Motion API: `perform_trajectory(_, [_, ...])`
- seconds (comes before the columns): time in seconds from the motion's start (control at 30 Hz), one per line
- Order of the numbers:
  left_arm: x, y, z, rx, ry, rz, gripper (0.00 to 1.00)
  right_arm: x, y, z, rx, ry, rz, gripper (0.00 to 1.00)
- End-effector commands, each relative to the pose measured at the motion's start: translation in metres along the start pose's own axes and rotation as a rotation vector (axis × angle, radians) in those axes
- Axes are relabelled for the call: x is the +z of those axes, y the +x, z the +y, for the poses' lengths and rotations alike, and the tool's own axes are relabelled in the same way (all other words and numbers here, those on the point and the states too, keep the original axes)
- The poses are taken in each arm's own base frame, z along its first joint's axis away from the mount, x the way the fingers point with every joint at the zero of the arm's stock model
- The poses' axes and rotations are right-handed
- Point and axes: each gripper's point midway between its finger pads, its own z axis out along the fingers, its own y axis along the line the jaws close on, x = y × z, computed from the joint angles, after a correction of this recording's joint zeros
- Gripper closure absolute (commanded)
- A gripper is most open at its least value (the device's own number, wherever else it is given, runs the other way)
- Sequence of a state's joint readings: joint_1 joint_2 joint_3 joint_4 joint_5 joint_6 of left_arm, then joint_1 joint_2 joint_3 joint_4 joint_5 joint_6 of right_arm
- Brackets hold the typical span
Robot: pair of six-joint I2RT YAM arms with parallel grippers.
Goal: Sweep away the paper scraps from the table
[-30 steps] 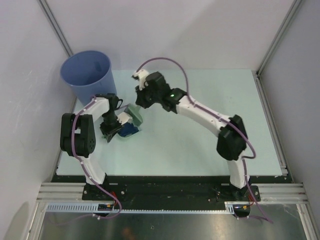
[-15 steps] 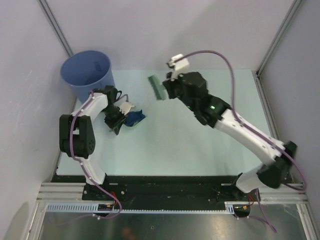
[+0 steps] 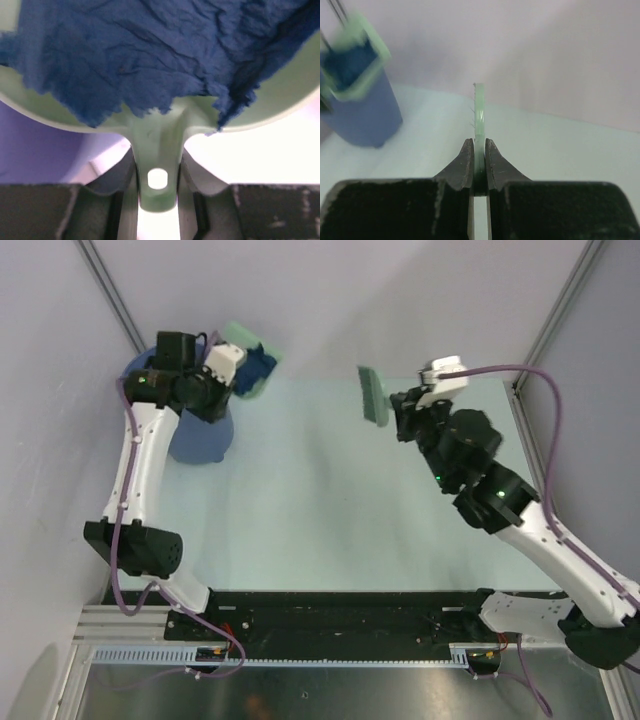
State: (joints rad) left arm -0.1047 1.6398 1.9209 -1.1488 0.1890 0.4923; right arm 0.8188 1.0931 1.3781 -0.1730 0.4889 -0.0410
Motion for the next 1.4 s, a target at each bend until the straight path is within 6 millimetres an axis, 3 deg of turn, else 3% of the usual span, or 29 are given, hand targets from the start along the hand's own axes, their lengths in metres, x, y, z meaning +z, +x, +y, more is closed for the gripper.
perform_trajectory(0.0, [-0.071, -0.002, 0.058, -0.024, -0.366, 0.065, 1.00, 0.009, 0.055, 0.011, -0.036, -0.028, 0.143, 1.00])
perform_trajectory(0.1, [-0.109, 0.004, 0.097, 0.017, -0.590, 0.156, 1.00, 0.010, 0.068, 0.020, -0.030, -0.061, 0.174, 1.00])
perform_trajectory(0.23, [-0.185, 0.020, 0.153, 0.082, -0.957, 0.379, 1.00, 0.011, 0.079, 0.031, -0.035, -0.103, 0.199, 1.00])
perform_trajectory(0.27, [-0.188, 0.025, 0.167, 0.085, -1.003, 0.444, 1.00, 0.011, 0.080, 0.034, -0.036, -0.112, 0.200, 1.00])
perform_trajectory(0.37, [-0.232, 0.017, 0.191, 0.125, -1.217, 0.608, 1.00, 0.011, 0.083, 0.042, -0.046, -0.139, 0.202, 1.00])
perform_trajectory(0.47, [-0.257, 0.003, 0.203, 0.208, -1.327, 0.782, 1.00, 0.012, 0.085, 0.047, -0.049, -0.150, 0.202, 1.00])
perform_trajectory(0.63, [-0.270, -0.015, 0.212, 0.381, -1.301, 1.048, 1.00, 0.009, 0.085, 0.052, -0.048, -0.169, 0.203, 1.00])
perform_trajectory(0.73, [-0.265, -0.019, 0.215, 0.446, -1.253, 1.161, 1.00, 0.008, 0.084, 0.054, -0.070, -0.179, 0.199, 1.00])
perform_trajectory(0.93, [-0.257, -0.029, 0.223, 0.472, -1.247, 1.216, 1.00, 0.004, 0.082, 0.058, -0.079, -0.188, 0.192, 1.00])
perform_trajectory(1.23, [-0.259, -0.036, 0.220, 0.460, -1.292, 1.146, 1.00, 0.002, 0.079, 0.056, -0.085, -0.178, 0.187, 1.00])
perform_trajectory(1.33, [-0.264, -0.045, 0.217, 0.454, -1.341, 1.018, 1.00, 0.001, 0.078, 0.055, -0.081, -0.173, 0.188, 1.00])
perform_trajectory(1.37, [-0.269, -0.057, 0.214, 0.485, -1.363, 0.907, 1.00, 0.000, 0.078, 0.053, -0.079, -0.166, 0.186, 1.00])
